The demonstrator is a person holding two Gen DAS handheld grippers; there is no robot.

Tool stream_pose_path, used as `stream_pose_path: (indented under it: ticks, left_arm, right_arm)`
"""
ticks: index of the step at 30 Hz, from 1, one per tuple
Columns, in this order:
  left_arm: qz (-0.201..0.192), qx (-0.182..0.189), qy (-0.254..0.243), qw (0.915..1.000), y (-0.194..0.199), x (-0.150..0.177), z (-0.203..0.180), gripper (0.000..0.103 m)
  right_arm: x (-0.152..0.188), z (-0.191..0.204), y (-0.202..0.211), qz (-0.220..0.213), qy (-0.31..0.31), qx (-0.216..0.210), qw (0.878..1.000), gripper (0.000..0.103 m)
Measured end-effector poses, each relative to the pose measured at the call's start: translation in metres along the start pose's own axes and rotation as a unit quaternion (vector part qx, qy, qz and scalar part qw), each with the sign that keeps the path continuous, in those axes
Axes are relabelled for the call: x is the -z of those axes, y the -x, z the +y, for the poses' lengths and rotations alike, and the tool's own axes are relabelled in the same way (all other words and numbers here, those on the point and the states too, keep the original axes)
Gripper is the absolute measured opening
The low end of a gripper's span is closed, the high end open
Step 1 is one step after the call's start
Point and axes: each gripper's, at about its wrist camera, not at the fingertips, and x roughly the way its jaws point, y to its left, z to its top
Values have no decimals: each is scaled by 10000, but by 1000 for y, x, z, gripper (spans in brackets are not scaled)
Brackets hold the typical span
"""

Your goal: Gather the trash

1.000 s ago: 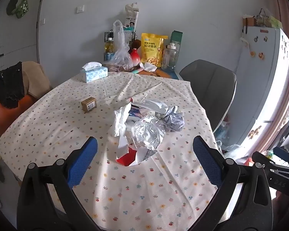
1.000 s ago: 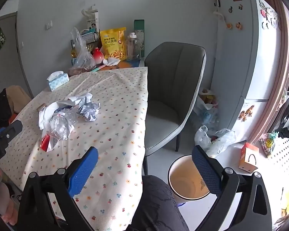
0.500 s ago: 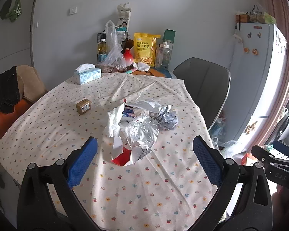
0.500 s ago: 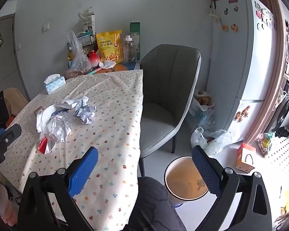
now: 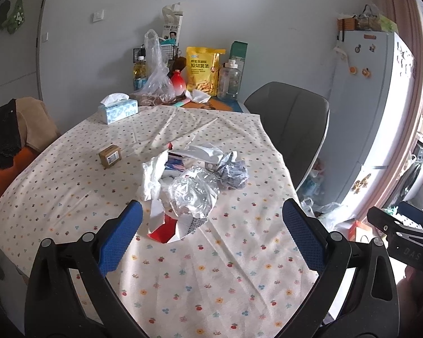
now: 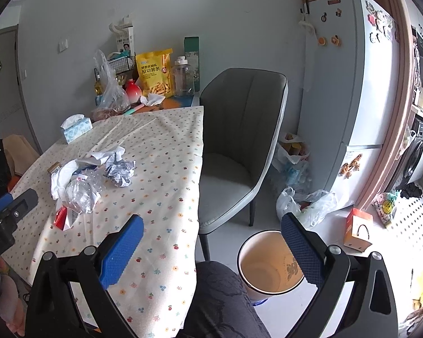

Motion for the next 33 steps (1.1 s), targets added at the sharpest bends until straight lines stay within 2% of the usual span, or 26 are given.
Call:
stream_pose_path:
  ticks: [18,33]
  left_arm:
    - [-107,35,65,9999,6,-5,0,98]
    - [-50,210,219,9995,9,-5,13,98]
  right_arm:
    - [-4,-5,3,-88,-76,-6,9999,95]
    - [-5,-3,-1,-80,-111,64,9999,95]
